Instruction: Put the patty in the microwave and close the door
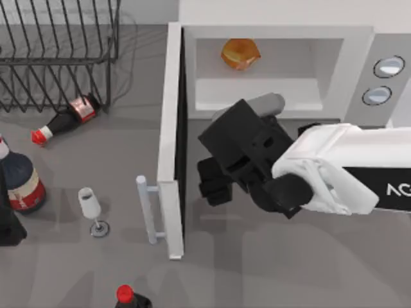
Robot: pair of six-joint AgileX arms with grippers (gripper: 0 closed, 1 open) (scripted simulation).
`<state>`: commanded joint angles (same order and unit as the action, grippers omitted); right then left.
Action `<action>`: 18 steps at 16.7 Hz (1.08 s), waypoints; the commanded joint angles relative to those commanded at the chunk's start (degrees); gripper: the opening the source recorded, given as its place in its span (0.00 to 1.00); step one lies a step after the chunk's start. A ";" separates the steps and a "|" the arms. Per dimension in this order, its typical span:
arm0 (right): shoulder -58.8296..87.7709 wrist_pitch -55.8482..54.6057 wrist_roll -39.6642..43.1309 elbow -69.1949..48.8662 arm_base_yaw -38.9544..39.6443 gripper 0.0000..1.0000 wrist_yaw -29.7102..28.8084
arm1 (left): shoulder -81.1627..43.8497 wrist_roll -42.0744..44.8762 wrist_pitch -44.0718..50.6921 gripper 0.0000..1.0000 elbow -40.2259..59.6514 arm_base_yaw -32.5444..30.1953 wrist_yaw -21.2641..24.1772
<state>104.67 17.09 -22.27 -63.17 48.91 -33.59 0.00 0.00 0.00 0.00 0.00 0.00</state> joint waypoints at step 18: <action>-20.33 -5.10 4.21 9.28 -9.78 1.00 6.30 | 0.00 0.00 0.00 1.00 0.00 0.00 0.00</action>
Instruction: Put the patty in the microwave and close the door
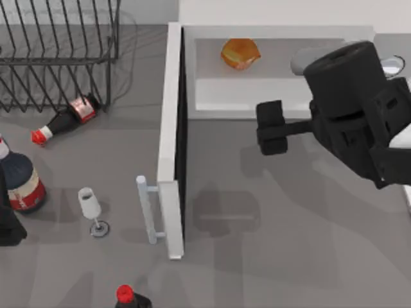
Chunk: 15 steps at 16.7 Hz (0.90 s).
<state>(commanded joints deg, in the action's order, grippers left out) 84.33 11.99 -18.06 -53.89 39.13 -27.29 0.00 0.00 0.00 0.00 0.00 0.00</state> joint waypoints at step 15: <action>-66.79 -7.81 12.50 41.78 -28.37 1.00 19.07 | 0.00 0.00 0.00 1.00 0.00 0.00 0.00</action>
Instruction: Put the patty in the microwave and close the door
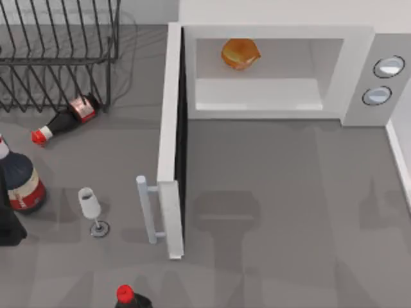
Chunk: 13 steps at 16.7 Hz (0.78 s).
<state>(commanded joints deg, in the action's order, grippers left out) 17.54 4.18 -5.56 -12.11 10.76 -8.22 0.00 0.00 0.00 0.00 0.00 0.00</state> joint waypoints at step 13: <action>-17.54 -4.18 5.56 12.11 -10.76 1.00 8.22 | 0.00 0.00 0.00 0.92 0.00 0.00 0.00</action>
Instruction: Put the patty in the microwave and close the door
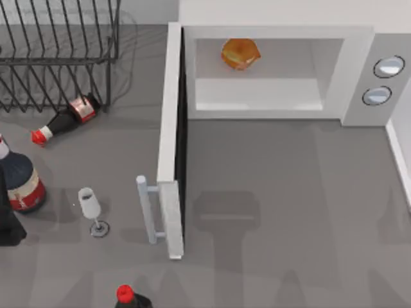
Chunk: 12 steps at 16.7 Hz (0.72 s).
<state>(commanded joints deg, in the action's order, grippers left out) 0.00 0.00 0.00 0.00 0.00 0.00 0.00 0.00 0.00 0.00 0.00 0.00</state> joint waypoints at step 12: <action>0.00 0.00 0.00 0.00 0.00 1.00 0.00 | 0.00 0.00 0.00 0.02 0.00 0.00 0.00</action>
<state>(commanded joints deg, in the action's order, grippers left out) 0.00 0.00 0.00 0.00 0.00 0.00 0.00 0.00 0.00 0.00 0.00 0.00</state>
